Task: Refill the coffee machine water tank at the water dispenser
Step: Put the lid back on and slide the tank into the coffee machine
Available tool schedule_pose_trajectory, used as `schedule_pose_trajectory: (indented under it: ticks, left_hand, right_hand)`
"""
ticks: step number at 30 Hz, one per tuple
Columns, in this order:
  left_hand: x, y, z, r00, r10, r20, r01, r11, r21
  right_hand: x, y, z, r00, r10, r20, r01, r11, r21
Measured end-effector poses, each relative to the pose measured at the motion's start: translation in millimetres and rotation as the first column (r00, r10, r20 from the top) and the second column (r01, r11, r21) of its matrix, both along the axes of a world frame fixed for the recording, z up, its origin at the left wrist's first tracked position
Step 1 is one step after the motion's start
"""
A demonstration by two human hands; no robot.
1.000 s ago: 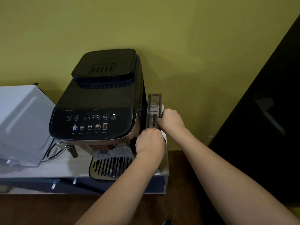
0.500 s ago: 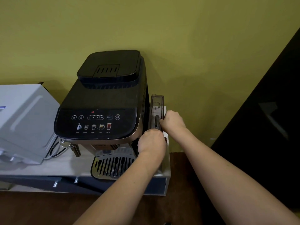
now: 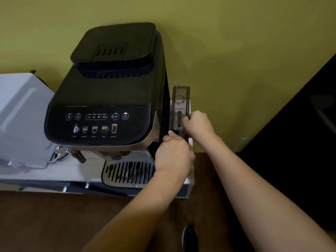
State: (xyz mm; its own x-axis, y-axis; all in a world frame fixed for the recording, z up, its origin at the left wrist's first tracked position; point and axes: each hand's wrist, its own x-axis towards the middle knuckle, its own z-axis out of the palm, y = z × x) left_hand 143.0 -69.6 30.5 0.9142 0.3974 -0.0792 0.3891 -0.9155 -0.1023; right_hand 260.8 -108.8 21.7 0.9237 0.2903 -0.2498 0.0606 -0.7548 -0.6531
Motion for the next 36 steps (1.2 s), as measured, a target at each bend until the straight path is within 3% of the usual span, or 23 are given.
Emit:
schedule_pose_trajectory:
  ticks: [6, 13, 20, 27, 36]
  left_hand:
    - [-52, -19, 25, 0.997, -0.056, 0.060, 0.061, 0.994, -0.095]
    - [-146, -20, 50, 0.962, -0.105, 0.252, 0.142, 0.981, -0.132]
    - [-249, 10, 35, 0.889, -0.170, 0.424, 0.281, 0.936, -0.214]
    - [-315, 20, 21, 0.898, -0.085, 0.432, 0.203, 0.951, -0.233]
    - [-303, -1, 9, 0.937, 0.118, 0.329, -0.014, 0.953, -0.303]
  right_hand:
    - [-50, -36, 23, 0.995, -0.056, 0.078, 0.052, 0.997, 0.049]
    - [-139, -59, 49, 0.977, -0.176, 0.122, 0.161, 0.979, 0.128]
    - [-267, -49, 59, 0.920, -0.333, 0.207, 0.256, 0.910, 0.326]
    - [-322, -32, 47, 0.961, -0.226, 0.157, 0.174, 0.942, 0.286]
    - [-292, -22, 20, 0.999, -0.021, 0.037, 0.014, 0.980, 0.200]
